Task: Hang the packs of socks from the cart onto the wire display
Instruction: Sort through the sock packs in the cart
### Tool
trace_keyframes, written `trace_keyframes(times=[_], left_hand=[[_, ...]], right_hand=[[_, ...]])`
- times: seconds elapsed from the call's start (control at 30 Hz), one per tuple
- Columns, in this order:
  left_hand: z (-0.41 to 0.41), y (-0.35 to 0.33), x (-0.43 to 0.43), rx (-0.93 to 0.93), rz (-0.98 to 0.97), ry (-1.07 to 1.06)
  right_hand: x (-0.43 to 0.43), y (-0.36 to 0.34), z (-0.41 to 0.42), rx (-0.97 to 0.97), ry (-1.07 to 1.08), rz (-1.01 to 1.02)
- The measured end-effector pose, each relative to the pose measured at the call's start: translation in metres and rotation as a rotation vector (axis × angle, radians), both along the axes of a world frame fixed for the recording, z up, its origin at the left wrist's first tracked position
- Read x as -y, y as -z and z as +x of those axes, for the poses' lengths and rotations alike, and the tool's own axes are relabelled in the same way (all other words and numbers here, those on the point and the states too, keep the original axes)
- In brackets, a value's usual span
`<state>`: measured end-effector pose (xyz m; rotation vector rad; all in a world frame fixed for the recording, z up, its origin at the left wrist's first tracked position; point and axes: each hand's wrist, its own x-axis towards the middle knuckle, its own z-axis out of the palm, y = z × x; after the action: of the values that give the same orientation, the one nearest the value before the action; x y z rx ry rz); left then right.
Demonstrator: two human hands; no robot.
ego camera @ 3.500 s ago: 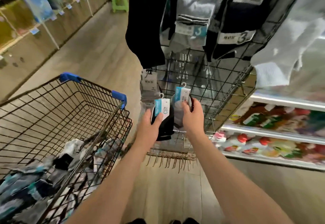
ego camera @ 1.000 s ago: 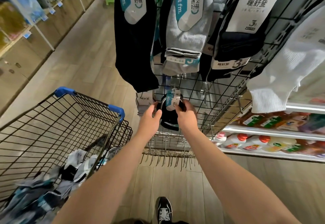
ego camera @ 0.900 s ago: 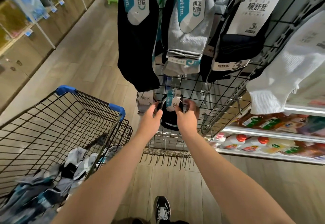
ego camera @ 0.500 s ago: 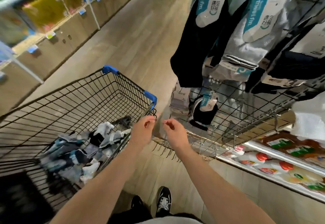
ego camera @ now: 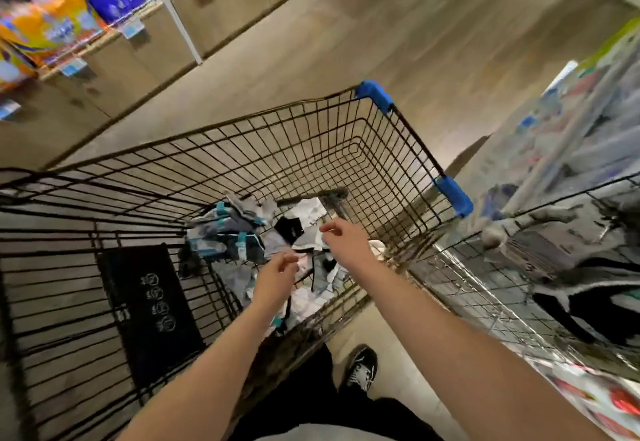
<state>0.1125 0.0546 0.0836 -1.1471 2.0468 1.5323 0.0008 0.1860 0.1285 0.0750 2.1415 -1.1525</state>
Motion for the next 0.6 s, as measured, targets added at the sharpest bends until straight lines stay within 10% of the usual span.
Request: trace_keyframes(times=[0.6], left_hand=[[-0.063,0.193,0.097,0.074,0.139,-0.169]], right_hand=[[0.136,0.257,-0.058,0.072,-0.172,0.382]])
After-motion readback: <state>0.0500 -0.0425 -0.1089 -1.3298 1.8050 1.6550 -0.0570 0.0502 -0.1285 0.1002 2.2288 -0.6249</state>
